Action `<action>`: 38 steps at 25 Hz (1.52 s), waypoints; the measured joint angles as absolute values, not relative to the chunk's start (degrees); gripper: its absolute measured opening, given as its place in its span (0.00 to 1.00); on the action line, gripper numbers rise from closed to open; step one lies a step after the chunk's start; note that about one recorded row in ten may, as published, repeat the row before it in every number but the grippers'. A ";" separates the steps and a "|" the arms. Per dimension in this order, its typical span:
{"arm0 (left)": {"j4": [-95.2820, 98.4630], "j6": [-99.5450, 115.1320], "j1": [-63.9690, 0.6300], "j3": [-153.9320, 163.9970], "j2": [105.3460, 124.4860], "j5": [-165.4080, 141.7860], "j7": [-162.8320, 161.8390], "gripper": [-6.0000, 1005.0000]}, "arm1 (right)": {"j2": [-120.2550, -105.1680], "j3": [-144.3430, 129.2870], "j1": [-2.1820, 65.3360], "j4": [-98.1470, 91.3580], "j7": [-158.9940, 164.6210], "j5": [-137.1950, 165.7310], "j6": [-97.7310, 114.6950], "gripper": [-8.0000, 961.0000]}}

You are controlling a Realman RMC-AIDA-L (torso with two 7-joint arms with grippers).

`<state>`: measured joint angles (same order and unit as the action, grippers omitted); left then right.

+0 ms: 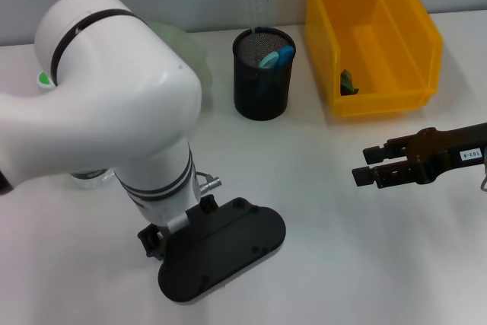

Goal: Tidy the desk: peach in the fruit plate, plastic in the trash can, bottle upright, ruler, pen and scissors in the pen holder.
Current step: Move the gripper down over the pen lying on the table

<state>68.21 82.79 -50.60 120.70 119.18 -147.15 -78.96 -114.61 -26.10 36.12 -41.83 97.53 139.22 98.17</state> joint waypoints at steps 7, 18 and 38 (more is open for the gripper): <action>66.52 82.88 -52.12 120.52 119.18 -145.77 -79.60 0.49 | -114.61 -26.16 36.13 -41.79 97.55 139.22 98.17 0.70; 65.58 81.86 -52.47 120.98 119.18 -145.56 -80.17 0.48 | -114.61 -26.19 36.04 -41.82 97.56 139.22 98.17 0.70; 65.13 81.74 -52.47 121.03 119.18 -145.56 -80.40 0.34 | -114.60 -26.19 35.89 -41.84 97.56 139.22 98.17 0.70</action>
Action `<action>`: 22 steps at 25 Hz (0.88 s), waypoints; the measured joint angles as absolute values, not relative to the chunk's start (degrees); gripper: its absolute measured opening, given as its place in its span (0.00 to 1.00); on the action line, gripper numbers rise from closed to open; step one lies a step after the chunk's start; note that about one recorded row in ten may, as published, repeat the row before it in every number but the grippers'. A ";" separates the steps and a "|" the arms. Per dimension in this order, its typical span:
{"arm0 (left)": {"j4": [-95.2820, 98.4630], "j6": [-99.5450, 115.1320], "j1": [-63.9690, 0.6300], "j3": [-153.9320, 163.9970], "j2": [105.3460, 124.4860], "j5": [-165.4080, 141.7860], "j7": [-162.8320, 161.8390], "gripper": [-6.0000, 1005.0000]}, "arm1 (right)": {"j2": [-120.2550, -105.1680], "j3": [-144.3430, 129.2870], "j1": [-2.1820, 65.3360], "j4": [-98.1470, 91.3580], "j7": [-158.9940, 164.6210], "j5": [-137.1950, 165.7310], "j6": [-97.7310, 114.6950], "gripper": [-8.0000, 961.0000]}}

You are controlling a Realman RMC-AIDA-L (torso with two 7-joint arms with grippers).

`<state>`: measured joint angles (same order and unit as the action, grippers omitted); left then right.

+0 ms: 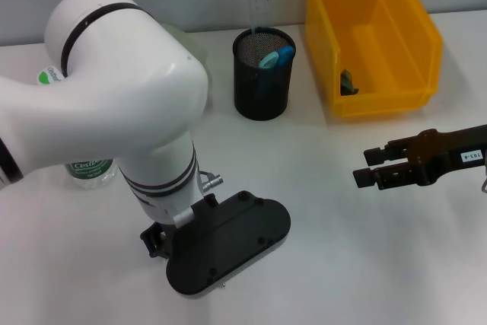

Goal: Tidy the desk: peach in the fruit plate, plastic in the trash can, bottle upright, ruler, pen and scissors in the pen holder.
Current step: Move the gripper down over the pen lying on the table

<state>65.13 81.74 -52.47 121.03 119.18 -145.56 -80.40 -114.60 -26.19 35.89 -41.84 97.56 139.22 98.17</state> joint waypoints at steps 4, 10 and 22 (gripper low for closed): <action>65.09 81.69 -52.64 120.79 119.18 -145.59 -80.42 0.34 | -114.61 -26.19 35.91 -41.84 97.56 139.22 98.17 0.70; 64.51 81.55 -52.73 120.73 119.18 -145.38 -80.33 0.30 | -114.61 -26.19 36.06 -41.84 97.55 139.22 98.17 0.70; 64.14 81.20 -52.75 121.00 119.18 -145.21 -80.43 0.25 | -114.61 -26.19 36.03 -41.68 97.55 139.22 98.17 0.70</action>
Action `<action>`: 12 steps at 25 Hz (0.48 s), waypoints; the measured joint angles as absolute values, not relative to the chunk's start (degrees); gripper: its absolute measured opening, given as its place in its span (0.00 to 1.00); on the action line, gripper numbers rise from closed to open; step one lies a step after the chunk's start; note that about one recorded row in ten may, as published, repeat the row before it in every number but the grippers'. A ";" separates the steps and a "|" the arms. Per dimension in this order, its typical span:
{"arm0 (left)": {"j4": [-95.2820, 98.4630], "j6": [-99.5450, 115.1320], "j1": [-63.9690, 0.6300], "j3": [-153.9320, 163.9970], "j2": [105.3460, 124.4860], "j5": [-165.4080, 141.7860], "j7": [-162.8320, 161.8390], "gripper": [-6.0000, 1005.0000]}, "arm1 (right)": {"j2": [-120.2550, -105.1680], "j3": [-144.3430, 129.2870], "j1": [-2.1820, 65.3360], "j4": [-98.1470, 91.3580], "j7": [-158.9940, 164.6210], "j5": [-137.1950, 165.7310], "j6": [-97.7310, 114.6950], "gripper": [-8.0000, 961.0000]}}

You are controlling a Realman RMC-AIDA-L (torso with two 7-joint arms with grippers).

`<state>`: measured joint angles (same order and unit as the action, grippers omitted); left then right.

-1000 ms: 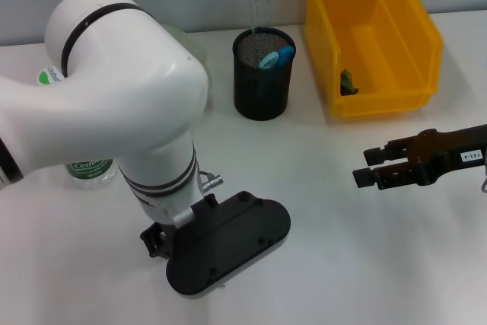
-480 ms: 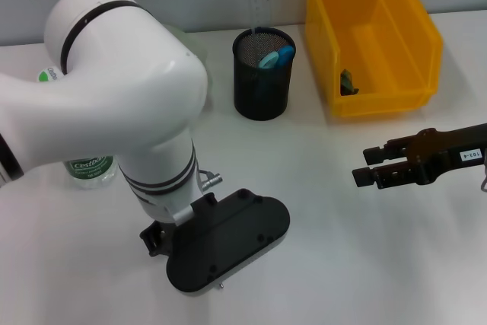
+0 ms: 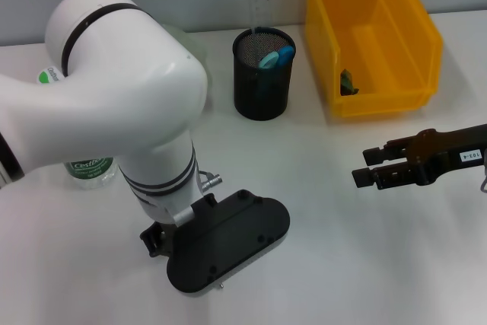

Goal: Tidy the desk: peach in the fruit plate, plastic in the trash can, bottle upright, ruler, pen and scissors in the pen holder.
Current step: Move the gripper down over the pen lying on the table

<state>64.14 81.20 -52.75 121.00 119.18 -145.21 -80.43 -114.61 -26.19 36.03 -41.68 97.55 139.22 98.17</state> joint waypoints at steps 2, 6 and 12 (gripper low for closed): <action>64.15 81.17 -52.78 121.00 119.18 -145.17 -80.41 0.25 | -114.61 -26.19 35.97 -41.66 97.55 139.22 98.17 0.70; 64.15 81.17 -52.79 121.03 119.18 -145.08 -80.37 0.25 | -114.64 -26.19 35.80 -41.66 97.55 139.22 98.17 0.70; 63.69 81.10 -52.89 121.12 119.18 -144.66 -79.90 0.25 | -114.70 -26.19 35.74 -41.66 97.55 139.22 98.09 0.70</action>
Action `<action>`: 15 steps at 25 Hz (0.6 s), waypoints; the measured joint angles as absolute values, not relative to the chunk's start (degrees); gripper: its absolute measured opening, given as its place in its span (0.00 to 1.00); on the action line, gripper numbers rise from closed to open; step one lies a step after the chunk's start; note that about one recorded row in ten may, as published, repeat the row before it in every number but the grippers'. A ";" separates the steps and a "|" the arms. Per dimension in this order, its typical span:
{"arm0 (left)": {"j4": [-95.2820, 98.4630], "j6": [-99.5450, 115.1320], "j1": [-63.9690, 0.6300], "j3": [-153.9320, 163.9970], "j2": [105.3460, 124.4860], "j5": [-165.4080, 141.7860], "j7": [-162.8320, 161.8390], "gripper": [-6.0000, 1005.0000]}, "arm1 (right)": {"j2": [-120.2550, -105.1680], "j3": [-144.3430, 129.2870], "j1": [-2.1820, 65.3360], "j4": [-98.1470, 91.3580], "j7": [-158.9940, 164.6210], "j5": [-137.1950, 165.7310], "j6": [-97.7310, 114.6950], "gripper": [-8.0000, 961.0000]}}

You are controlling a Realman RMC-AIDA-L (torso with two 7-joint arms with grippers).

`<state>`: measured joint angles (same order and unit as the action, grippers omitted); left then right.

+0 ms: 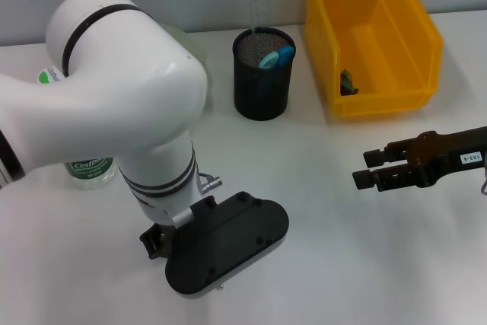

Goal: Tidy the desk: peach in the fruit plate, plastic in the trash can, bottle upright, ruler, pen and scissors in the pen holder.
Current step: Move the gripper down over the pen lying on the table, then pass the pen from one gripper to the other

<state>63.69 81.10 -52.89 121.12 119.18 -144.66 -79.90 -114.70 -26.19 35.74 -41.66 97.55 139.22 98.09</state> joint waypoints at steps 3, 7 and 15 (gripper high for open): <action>63.56 81.08 -52.91 121.12 119.18 -144.65 -79.51 0.24 | -114.70 -26.19 35.76 -41.66 97.55 139.22 98.08 0.70; 63.51 80.86 -52.68 120.64 119.18 -144.62 -78.35 0.23 | -114.70 -26.19 35.77 -41.66 97.55 139.22 98.07 0.70; 63.45 80.75 -52.60 120.29 119.18 -144.57 -78.08 0.15 | -114.70 -26.09 35.77 -41.66 97.55 139.13 98.00 0.70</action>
